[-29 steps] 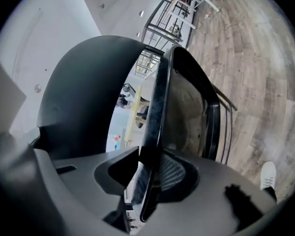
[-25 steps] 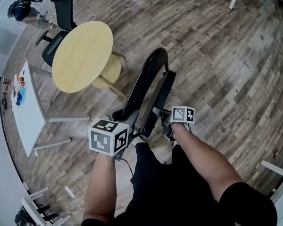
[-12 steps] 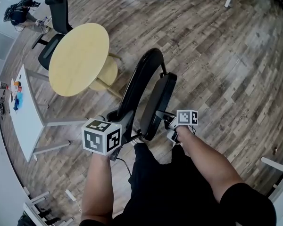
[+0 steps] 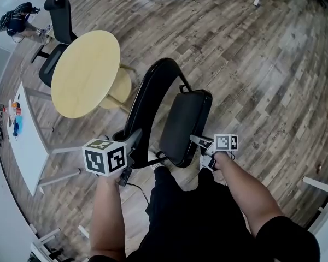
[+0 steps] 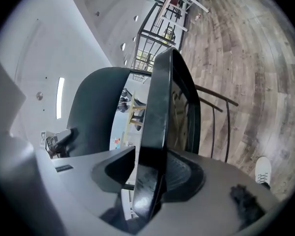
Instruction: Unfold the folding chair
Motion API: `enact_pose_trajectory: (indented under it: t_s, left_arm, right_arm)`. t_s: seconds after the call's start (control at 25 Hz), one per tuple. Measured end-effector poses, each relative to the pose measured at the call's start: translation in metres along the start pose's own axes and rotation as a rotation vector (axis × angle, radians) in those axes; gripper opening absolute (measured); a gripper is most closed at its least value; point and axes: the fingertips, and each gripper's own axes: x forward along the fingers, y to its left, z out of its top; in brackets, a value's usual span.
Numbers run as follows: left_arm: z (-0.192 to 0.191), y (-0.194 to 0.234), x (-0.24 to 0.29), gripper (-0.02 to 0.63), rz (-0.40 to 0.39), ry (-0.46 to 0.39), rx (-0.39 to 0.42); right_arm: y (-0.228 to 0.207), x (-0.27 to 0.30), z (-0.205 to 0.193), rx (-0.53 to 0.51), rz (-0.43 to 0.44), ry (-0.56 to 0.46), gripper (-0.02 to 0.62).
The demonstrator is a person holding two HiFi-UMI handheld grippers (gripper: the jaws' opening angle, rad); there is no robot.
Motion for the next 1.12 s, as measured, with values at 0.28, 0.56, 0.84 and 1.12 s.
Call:
enact_pose_trajectory:
  t_s: [0.28,0.56,0.84,1.12]
  left_arm:
    - [-0.004,0.018,0.003,0.089,0.006,0.011,-0.022]
    - [-0.006,0.048,0.009,0.094,0.003,0.023,-0.04]
    - [-0.008,0.079,0.009,0.094,-0.038,0.009,-0.066]
    - [-0.009,0.114,0.008,0.091,-0.111,0.013,-0.1]
  right_arm:
    - [-0.019,-0.008,-0.006,-0.042,-0.092,0.018,0.202]
    - [-0.051,-0.018,-0.007,0.001,-0.214,0.004,0.198]
    - [-0.058,-0.017,-0.008,0.011,-0.204,0.002,0.198]
    - [-0.062,-0.009,-0.01,0.011,-0.207,-0.05,0.199]
